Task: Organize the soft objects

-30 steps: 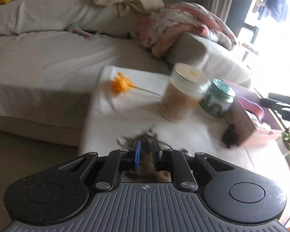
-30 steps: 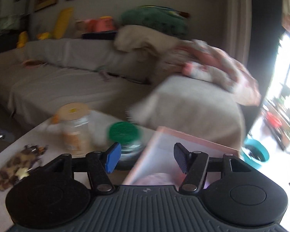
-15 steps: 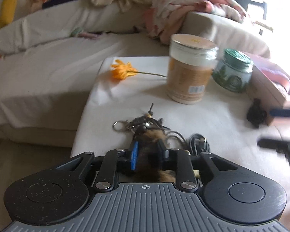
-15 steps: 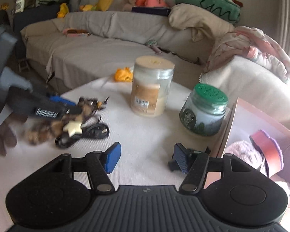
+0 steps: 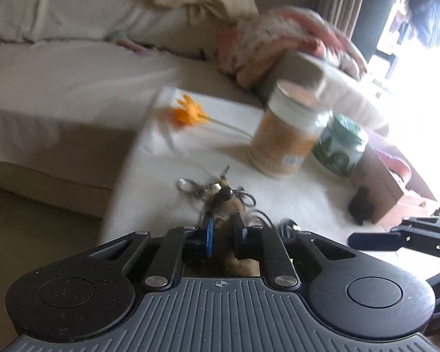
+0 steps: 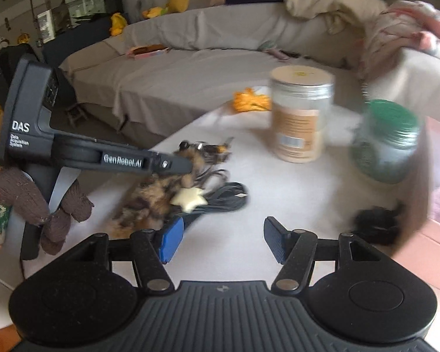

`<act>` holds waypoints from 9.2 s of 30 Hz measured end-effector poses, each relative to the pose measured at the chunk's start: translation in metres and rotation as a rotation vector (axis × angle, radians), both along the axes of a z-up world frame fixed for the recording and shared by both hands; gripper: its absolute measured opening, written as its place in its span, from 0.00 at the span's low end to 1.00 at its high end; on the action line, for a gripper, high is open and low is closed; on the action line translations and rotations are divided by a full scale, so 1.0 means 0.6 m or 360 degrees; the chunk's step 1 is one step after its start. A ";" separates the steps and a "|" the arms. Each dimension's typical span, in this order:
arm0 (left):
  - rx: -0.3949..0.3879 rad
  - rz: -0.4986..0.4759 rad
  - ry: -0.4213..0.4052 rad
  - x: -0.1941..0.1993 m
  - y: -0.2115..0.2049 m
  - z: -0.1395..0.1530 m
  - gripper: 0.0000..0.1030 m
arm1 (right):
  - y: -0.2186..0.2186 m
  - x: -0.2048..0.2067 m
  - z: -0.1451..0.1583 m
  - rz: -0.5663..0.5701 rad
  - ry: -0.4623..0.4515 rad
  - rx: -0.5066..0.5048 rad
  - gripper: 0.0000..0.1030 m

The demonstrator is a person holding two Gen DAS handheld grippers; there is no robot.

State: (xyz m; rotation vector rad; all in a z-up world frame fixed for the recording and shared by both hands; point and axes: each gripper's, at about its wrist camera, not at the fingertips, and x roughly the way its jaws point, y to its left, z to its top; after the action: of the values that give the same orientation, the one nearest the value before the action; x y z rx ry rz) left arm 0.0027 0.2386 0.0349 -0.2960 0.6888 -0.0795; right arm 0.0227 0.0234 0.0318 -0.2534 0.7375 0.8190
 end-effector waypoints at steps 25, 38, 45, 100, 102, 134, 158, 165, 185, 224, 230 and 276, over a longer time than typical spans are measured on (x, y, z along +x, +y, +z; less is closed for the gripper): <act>-0.0171 0.0018 0.0021 -0.040 0.016 -0.037 0.16 | 0.024 -0.031 0.007 0.0172 -0.0339 -0.0203 0.50; -0.0149 0.0046 0.0026 -0.053 0.006 -0.036 0.20 | 0.056 -0.001 -0.028 0.0232 -0.0444 -0.0464 0.28; -0.0072 0.0008 -0.0009 -0.037 -0.002 -0.028 0.14 | 0.051 0.004 0.018 0.0197 -0.0497 -0.0361 0.28; -0.0087 -0.0503 -0.0154 0.234 -0.266 0.139 0.20 | -0.425 0.251 0.187 -0.0868 -0.0294 0.0281 0.31; -0.0075 -0.0436 -0.0134 0.211 -0.229 0.124 0.20 | -0.414 0.266 0.188 -0.0917 -0.0259 0.0300 0.43; -0.0361 -0.0217 0.0140 0.150 -0.005 -0.001 0.20 | -0.045 0.130 0.140 -0.0215 -0.0356 -0.0185 0.51; 0.0360 -0.0275 0.0204 0.100 -0.246 -0.015 0.21 | -0.176 -0.013 -0.078 -0.0448 -0.0275 -0.0116 0.60; 0.0336 -0.0197 0.0166 0.106 -0.251 -0.019 0.22 | -0.189 -0.009 -0.080 -0.0460 -0.0236 -0.0050 0.63; -0.0021 0.0309 -0.0344 -0.005 0.054 0.034 0.17 | 0.168 0.222 0.189 0.0007 0.0032 -0.0259 0.63; -0.0148 -0.0344 -0.0590 0.226 -0.155 0.224 0.18 | -0.117 0.159 0.458 -0.0443 -0.0699 -0.0012 0.06; -0.0273 -0.0585 -0.0399 0.306 -0.324 0.198 0.19 | -0.251 0.166 0.398 -0.0558 -0.0602 0.0028 0.07; -0.0121 -0.0436 -0.0074 0.131 -0.213 0.015 0.19 | -0.203 0.339 0.175 -0.0543 -0.0002 -0.0129 0.47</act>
State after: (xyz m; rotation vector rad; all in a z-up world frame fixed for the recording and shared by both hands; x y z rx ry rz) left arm 0.0815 0.1106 0.0440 -0.2701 0.6777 -0.3732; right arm 0.2259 -0.0983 0.1369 -0.1936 0.7876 0.4658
